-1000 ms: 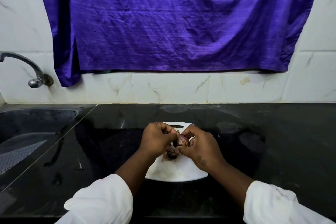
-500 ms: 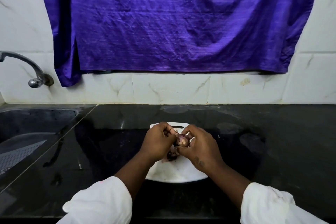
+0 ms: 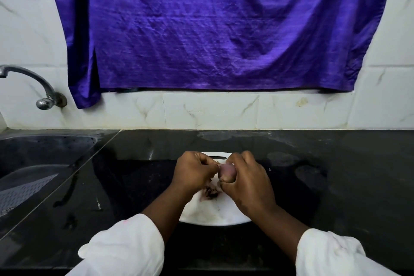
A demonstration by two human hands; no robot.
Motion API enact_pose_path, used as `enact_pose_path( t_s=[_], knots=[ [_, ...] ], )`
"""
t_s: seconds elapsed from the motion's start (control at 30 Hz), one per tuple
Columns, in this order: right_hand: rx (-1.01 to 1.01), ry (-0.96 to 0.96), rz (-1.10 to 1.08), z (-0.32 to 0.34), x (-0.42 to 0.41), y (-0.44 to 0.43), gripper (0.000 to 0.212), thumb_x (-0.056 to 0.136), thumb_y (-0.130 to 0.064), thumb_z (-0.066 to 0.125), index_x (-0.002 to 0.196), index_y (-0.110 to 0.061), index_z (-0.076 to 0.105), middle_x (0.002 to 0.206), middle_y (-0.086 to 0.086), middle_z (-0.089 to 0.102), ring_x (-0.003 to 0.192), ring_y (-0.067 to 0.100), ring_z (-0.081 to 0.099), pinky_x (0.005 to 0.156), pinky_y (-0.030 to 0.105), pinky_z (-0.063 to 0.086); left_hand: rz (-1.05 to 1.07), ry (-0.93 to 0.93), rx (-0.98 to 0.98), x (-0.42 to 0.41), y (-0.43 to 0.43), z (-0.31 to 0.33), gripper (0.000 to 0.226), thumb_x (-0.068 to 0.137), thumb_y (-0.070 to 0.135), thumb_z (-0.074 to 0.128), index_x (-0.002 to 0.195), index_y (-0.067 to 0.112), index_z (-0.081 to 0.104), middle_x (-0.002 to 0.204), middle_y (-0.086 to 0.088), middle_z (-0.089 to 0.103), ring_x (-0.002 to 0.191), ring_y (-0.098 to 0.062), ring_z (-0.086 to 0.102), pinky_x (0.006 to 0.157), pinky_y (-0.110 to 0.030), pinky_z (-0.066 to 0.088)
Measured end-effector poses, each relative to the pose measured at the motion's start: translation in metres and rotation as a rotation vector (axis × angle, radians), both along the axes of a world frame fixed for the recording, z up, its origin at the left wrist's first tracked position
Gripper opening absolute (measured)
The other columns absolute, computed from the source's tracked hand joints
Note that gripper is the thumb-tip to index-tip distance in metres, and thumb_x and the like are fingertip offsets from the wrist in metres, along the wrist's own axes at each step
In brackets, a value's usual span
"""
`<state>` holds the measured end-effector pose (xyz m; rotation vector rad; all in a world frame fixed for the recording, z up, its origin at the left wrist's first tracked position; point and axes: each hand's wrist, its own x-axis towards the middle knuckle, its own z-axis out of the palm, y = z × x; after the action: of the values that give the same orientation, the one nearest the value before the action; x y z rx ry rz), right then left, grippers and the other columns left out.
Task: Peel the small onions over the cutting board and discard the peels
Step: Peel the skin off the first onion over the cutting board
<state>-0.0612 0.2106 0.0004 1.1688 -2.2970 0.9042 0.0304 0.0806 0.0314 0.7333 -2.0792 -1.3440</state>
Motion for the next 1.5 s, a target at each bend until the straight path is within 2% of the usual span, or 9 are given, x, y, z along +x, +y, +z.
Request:
enact_pose_path(
  t_s=[0.1,0.27,0.5,0.67,0.97,1.17,1.33,1.4,1.5],
  knots=[
    [0.021,0.066,-0.017,0.003,0.002,0.0,0.043,0.071,-0.039,0.082,0.105,-0.03,0.058,0.105,-0.005,0.052,0.082,0.022,0.058,0.064,0.027,0.045,-0.004,0.002,0.058,0.0,-0.002,0.005,0.015,0.085,0.004,0.078,0.071,0.005,0.079,0.068,-0.02,0.074,0.055,-0.029,0.066,0.06,-0.043,0.06],
    [-0.022,0.108,-0.015,0.005,0.004,-0.002,0.046,0.07,-0.037,0.086,0.105,-0.028,0.058,0.104,-0.003,0.054,0.079,0.02,0.059,0.067,0.03,0.052,0.053,0.036,-0.017,-0.001,0.006,0.009,0.017,0.084,0.004,0.078,0.067,0.009,0.078,0.063,-0.011,0.073,0.052,-0.026,0.066,0.054,-0.04,0.061],
    [-0.13,-0.131,0.092,0.006,0.0,0.0,0.039,0.069,-0.037,0.084,0.098,-0.033,0.058,0.099,-0.011,0.051,0.078,0.012,0.061,0.064,0.036,0.055,0.038,0.062,-0.125,0.003,0.007,0.011,0.014,0.08,0.003,0.076,0.068,0.009,0.074,0.064,-0.009,0.072,0.051,-0.022,0.064,0.048,-0.048,0.059],
    [-0.258,-0.347,0.162,0.007,-0.002,0.001,0.047,0.063,-0.035,0.093,0.097,-0.035,0.061,0.102,-0.016,0.056,0.082,0.001,0.064,0.07,0.032,0.058,0.035,0.028,-0.166,0.002,0.008,0.015,0.013,0.084,0.008,0.073,0.072,0.01,0.069,0.061,0.0,0.066,0.051,-0.014,0.06,0.05,-0.037,0.057],
    [-0.462,-0.535,0.266,0.012,-0.007,0.002,0.043,0.062,-0.027,0.095,0.093,-0.035,0.066,0.104,-0.006,0.064,0.083,0.015,0.072,0.079,0.043,0.061,0.026,0.011,0.029,-0.004,0.009,0.021,0.021,0.096,0.012,0.061,0.075,0.009,0.062,0.061,0.0,0.053,0.054,-0.014,0.047,0.053,-0.028,0.041],
    [-0.537,-0.598,0.33,0.009,-0.009,0.007,0.043,0.066,-0.018,0.094,0.097,-0.031,0.068,0.11,0.004,0.068,0.085,0.016,0.073,0.077,0.029,0.059,0.009,0.017,0.166,-0.001,0.01,0.023,0.018,0.098,0.012,0.058,0.085,0.004,0.067,0.071,-0.008,0.057,0.056,-0.016,0.049,0.05,-0.025,0.04],
    [-0.525,-0.642,0.33,0.004,-0.017,0.007,0.047,0.066,-0.013,0.094,0.095,-0.036,0.066,0.108,0.009,0.071,0.084,0.017,0.074,0.074,0.029,0.06,-0.093,0.099,0.341,0.0,0.011,0.023,0.021,0.103,0.022,0.061,0.098,0.003,0.069,0.076,-0.006,0.06,0.062,-0.013,0.048,0.053,-0.025,0.039],
    [-0.487,-0.628,0.317,0.002,-0.02,0.006,0.048,0.065,-0.013,0.095,0.095,-0.034,0.065,0.107,0.01,0.071,0.085,0.021,0.073,0.076,0.036,0.062,-0.087,0.084,0.272,0.0,0.013,0.023,0.032,0.098,0.032,0.07,0.097,0.0,0.069,0.075,-0.004,0.063,0.064,-0.013,0.053,0.054,-0.025,0.044],
    [-0.431,-0.602,0.329,0.002,-0.018,0.006,0.047,0.065,-0.014,0.094,0.096,-0.031,0.064,0.104,0.006,0.071,0.085,0.022,0.072,0.08,0.044,0.061,-0.026,0.039,0.11,-0.002,0.015,0.019,0.022,0.091,0.019,0.078,0.092,-0.001,0.07,0.074,-0.008,0.065,0.064,-0.018,0.057,0.049,-0.026,0.046]
  ],
)
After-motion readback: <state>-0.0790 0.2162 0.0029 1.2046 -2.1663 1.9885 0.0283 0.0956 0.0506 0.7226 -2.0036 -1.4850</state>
